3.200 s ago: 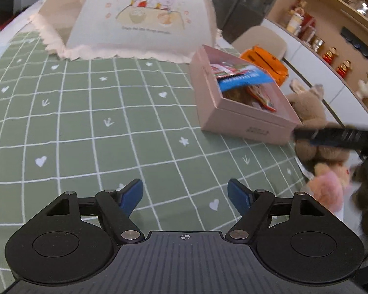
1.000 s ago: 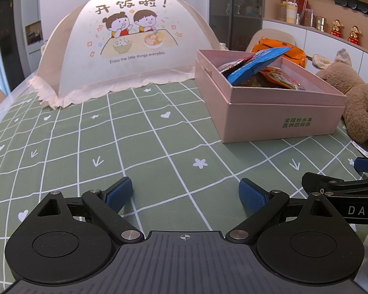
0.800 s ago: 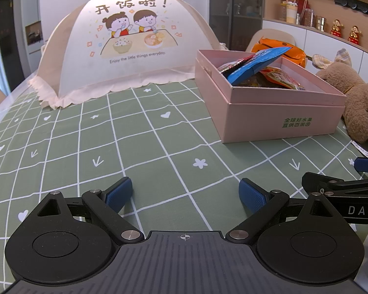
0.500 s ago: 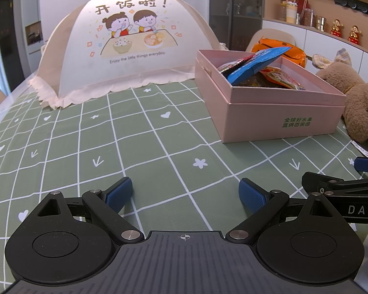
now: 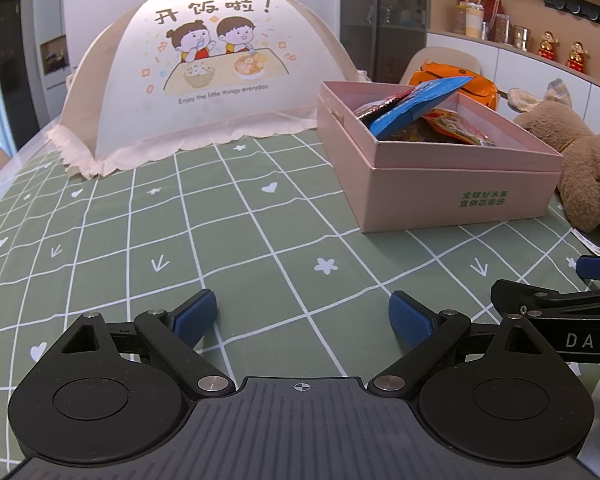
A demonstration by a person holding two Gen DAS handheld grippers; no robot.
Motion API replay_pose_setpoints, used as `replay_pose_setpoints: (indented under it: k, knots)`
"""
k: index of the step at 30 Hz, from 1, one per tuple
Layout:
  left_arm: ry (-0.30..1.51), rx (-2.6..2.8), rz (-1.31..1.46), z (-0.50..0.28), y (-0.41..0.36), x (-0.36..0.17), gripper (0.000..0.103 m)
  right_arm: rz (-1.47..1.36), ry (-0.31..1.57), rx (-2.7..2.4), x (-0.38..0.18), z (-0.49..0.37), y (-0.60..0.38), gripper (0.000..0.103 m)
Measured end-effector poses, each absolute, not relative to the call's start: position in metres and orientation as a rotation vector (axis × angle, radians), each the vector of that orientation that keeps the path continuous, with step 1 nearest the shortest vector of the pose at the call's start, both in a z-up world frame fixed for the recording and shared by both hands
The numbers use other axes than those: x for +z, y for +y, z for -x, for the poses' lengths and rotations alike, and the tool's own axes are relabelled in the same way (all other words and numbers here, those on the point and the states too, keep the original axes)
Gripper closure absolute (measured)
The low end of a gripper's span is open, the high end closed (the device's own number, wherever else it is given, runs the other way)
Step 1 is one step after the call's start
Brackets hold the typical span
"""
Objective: Organize snacks
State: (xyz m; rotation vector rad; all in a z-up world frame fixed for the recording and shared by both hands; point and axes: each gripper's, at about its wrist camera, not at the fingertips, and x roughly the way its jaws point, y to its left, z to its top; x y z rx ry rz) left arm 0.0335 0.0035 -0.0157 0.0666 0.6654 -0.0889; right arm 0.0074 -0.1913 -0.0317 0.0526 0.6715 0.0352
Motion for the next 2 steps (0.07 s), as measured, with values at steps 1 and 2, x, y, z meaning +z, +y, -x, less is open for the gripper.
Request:
replay_pose_setpoints:
  k: [1, 2]
  knots:
    - [0.665, -0.09, -0.067, -0.0334, 0.004, -0.0158, 0.006, -0.053, 0.671, 0.035, -0.0317, -0.0071, -0.1915, 0.0]
    - [0.665, -0.089, -0.068, -0.0334, 0.004, -0.0158, 0.006, -0.053, 0.671, 0.035, -0.0317, -0.0071, -0.1915, 0.0]
